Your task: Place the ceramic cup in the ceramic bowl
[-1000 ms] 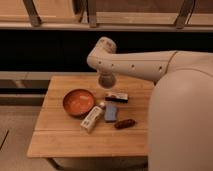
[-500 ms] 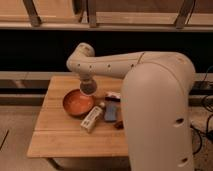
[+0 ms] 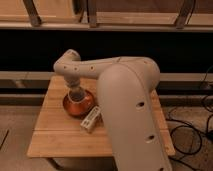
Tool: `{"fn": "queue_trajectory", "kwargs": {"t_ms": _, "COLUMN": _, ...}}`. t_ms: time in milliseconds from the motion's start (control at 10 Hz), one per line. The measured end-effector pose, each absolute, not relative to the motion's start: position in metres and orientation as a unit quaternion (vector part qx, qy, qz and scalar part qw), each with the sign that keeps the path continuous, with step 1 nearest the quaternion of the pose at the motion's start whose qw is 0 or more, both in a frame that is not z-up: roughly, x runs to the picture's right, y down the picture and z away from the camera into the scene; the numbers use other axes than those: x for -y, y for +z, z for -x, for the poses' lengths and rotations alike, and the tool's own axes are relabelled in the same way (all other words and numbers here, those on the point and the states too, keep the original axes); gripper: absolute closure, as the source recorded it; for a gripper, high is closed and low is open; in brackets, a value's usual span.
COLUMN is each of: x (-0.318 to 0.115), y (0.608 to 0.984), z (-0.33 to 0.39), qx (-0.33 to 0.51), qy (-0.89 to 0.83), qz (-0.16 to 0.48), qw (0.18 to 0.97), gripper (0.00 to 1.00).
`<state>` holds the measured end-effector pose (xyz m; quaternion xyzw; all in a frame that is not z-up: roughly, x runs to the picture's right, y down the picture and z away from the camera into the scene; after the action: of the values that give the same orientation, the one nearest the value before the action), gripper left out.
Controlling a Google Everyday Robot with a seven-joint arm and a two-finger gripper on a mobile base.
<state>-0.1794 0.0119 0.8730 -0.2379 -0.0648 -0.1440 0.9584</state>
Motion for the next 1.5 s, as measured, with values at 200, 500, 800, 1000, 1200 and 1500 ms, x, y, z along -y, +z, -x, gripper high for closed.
{"fn": "queue_trajectory", "kwargs": {"t_ms": 200, "x": -0.0161, "y": 0.8875, "z": 0.1725, "qx": 0.054, "qy": -0.142, "qz": 0.249, "qw": 0.956, "gripper": 0.92}}
{"fn": "queue_trajectory", "kwargs": {"t_ms": 500, "x": -0.0166, "y": 0.8872, "z": 0.1723, "qx": 0.054, "qy": -0.141, "qz": 0.25, "qw": 0.956, "gripper": 0.81}}
{"fn": "queue_trajectory", "kwargs": {"t_ms": 800, "x": -0.0163, "y": 0.8874, "z": 0.1718, "qx": 0.053, "qy": -0.142, "qz": 0.25, "qw": 0.956, "gripper": 0.51}}
{"fn": "queue_trajectory", "kwargs": {"t_ms": 1000, "x": -0.0161, "y": 0.8875, "z": 0.1716, "qx": 0.053, "qy": -0.142, "qz": 0.25, "qw": 0.956, "gripper": 0.31}}
{"fn": "queue_trajectory", "kwargs": {"t_ms": 1200, "x": -0.016, "y": 0.8875, "z": 0.1716, "qx": 0.053, "qy": -0.142, "qz": 0.25, "qw": 0.956, "gripper": 0.2}}
{"fn": "queue_trajectory", "kwargs": {"t_ms": 1500, "x": -0.0161, "y": 0.8876, "z": 0.1715, "qx": 0.053, "qy": -0.142, "qz": 0.25, "qw": 0.956, "gripper": 0.2}}
